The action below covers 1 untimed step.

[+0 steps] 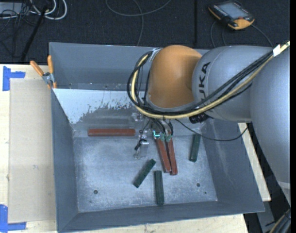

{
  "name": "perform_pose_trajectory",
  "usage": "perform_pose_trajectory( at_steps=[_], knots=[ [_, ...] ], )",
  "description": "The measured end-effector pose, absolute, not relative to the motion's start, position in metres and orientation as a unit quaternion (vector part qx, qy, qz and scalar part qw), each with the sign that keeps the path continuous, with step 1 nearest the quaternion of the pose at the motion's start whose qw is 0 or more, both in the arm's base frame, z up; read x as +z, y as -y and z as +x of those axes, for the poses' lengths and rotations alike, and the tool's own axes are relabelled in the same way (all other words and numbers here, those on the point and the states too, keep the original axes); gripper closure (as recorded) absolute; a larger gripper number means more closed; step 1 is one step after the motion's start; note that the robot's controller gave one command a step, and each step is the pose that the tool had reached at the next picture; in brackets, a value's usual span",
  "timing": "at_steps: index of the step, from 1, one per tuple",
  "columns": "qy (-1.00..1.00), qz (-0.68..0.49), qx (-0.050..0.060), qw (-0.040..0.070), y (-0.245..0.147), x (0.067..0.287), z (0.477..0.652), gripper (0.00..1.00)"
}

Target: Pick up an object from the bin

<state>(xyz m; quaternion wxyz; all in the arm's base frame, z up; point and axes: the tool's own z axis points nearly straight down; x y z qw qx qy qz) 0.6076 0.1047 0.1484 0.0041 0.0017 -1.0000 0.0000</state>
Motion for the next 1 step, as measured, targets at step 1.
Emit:
perform_pose_trajectory(
  at_steps=[1],
  knots=[
    [1.0, 0.0, 0.0, 0.001, -0.1042, 0.1531, 0.6095, 0.0]
  ],
)
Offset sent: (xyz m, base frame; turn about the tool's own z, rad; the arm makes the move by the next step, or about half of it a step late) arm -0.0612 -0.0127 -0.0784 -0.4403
